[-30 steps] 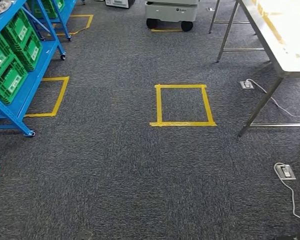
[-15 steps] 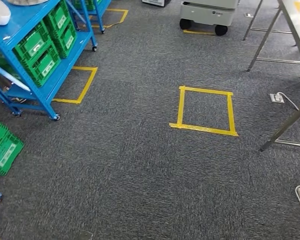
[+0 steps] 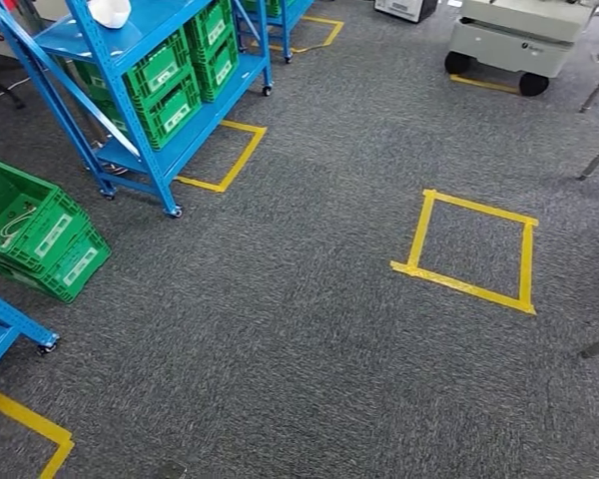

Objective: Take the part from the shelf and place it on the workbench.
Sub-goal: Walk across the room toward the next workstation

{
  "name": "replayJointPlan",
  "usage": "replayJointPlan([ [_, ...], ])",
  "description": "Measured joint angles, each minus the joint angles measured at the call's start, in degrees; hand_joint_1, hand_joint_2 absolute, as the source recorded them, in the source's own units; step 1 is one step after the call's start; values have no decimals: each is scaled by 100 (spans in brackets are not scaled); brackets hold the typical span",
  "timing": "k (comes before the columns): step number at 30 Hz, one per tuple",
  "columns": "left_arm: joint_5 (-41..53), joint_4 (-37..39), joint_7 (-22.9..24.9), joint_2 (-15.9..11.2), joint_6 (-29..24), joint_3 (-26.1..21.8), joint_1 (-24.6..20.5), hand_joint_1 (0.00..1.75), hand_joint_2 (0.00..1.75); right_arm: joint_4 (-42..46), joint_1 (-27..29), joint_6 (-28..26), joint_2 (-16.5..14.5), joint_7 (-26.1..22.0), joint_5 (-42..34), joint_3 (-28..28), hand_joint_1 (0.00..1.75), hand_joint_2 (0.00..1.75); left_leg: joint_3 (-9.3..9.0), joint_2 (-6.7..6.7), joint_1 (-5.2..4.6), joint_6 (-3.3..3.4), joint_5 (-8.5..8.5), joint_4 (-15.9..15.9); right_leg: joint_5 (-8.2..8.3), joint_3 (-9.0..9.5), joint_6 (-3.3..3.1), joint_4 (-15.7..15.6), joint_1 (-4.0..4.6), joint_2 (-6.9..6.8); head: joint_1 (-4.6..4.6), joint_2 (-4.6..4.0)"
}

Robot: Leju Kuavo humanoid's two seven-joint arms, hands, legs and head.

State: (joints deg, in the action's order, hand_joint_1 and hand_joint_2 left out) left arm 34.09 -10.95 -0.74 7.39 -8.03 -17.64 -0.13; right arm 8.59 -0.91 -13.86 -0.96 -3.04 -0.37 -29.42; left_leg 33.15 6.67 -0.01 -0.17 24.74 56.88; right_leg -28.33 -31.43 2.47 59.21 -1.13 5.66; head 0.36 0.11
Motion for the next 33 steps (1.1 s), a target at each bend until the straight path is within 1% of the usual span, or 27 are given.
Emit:
replayJointPlan([
  [2,6,1,0,-1,-4,0,20,0,0,0,-10,4,-4,4,2,0,0,0,40,99,25,-77,-36,-17,28,27,-68,-27,14,-126,-3,-1],
  [3,8,2,0,-1,-4,0,29,0,0,0,-10,4,-5,7,4,0,0,0,71,34,24,-107,-2,25,45,29,-109,-41,16,-199,-14,-1],
  [4,10,2,0,0,-4,0,30,0,0,0,-5,4,-6,8,9,0,0,0,144,-96,17,-133,95,162,58,32,-147,-57,16,-284,-30,-1],
  [6,14,2,0,3,-3,1,10,0,0,0,7,7,-4,10,19,0,0,0,449,-444,0,-171,457,798,60,33,-202,-73,36,-462,-60,-2],
  [7,16,2,0,5,-1,1,1,0,0,0,13,8,-4,12,25,0,0,0,639,-534,4,-185,635,1198,54,30,-216,-73,48,-555,-64,-2],
  [8,17,2,0,8,1,2,0,0,0,0,16,8,-4,14,29,0,0,0,783,-574,7,-195,736,1508,48,31,-224,-72,56,-646,-63,-2],
  [9,18,2,0,10,2,2,6,0,0,0,13,8,-4,15,33,-1,0,0,833,-590,10,-199,728,1631,42,33,-230,-72,60,-729,-64,-2],
  [10,18,2,1,10,4,2,14,0,0,0,7,7,-5,15,38,-1,0,0,768,-605,11,-199,613,1526,38,38,-230,-72,61,-803,-64,-2],
  [11,18,2,1,7,5,2,20,0,0,0,-1,5,-8,15,41,-2,0,0,593,-649,11,-193,424,1214,30,50,-225,-72,61,-871,-65,-2],
  [13,18,1,1,2,7,2,7,0,0,0,-8,1,-12,15,47,-2,0,0,158,-935,-17,-159,114,422,1,78,-189,-62,86,-987,-72,-2],
  [15,18,1,0,1,8,2,-14,0,0,0,-8,-2,-13,14,52,-3,0,0,-37,-1130,-51,-104,46,27,-33,107,-138,-62,129,-1098,-66,-2],
  [17,14,2,0,-4,11,2,-6,0,0,2,-16,-2,-14,11,57,-5,0,0,-32,-1018,-55,-40,51,-15,-56,149,-88,-87,141,-1218,-56,-1],
  [18,10,2,0,-8,13,1,6,0,0,4,-21,-3,-14,8,60,-5,0,0,-38,-950,-43,-8,43,-28,-91,154,-57,-65,133,-1191,-51,-1],
  [19,5,2,-1,-11,15,0,13,0,0,5,-23,-5,-14,4,64,-7,0,0,-45,-883,-27,29,32,-41,-175,116,-27,46,121,-1087,-37,-1],
  [20,2,1,-3,-13,19,-2,11,0,0,7,-21,-8,-14,1,67,-9,0,0,-54,-814,-8,63,21,-52,-317,12,1,286,108,-934,-21,-1],
  [21,-2,1,-7,-14,22,-3,7,0,0,7,-15,-10,-15,-1,69,-13,0,0,-52,-746,-1,86,18,-53,-499,-156,19,648,98,-764,0,-1],
  [22,-7,1,-10,-15,27,-6,2,0,0,7,-7,-12,-18,-1,72,-21,0,0,-49,-672,1,103,17,-52,-679,-357,29,1064,92,-657,13,-1],
  [23,-12,2,-14,-17,33,-9,4,0,0,7,-1,-14,-21,-1,74,-31,0,0,-48,-592,0,109,17,-50,-790,-540,35,1409,91,-609,17,-1],
  [24,-22,2,-15,-21,38,-14,11,0,0,7,3,-18,-25,2,78,-40,0,0,-51,-513,-1,109,17,-48,-795,-648,35,1579,90,-591,21,-1],
  [25,-32,2,-15,-27,44,-18,18,0,0,7,5,-24,-27,6,83,-48,0,0,-58,-430,0,108,17,-45,-677,-648,32,1513,87,-580,21,-1],
  [26,-41,2,-15,-33,49,-21,22,0,0,7,5,-31,-28,10,86,-51,0,0,-67,-345,4,102,17,-42,-464,-539,26,1223,79,-551,21,-1],
  [28,-54,2,-15,-45,56,-25,20,0,0,7,5,-46,-35,15,91,-56,0,0,-69,-187,8,61,20,-23,-78,-199,22,416,37,-320,21,-2],
  [29,-57,2,-15,-50,58,-26,18,0,0,7,1,-51,-42,15,93,-59,0,0,-54,-122,7,28,16,-13,13,-77,15,140,19,-204,18,-1],
  [30,-61,2,-15,-56,59,-26,20,0,0,7,-5,-55,-50,15,96,-64,0,0,-34,-64,10,-12,4,-10,31,-13,1,8,13,-119,14,-2],
  [31,-64,2,-15,-59,60,-26,27,0,0,7,-12,-57,-58,16,99,-71,0,0,-12,-11,17,-53,-16,-13,19,4,-23,-11,21,-111,10,-1],
  [32,-68,2,-15,-61,60,-27,41,0,0,7,-19,-59,-62,16,102,-78,0,0,5,40,31,-89,-35,-25,34,11,-57,-10,28,-168,7,-1],
  [33,-72,2,-15,-65,60,-29,56,0,0,7,-20,-62,-65,16,107,-84,0,0,19,2,36,-123,-29,-17,50,21,-93,-20,32,-228,3,-1],
])
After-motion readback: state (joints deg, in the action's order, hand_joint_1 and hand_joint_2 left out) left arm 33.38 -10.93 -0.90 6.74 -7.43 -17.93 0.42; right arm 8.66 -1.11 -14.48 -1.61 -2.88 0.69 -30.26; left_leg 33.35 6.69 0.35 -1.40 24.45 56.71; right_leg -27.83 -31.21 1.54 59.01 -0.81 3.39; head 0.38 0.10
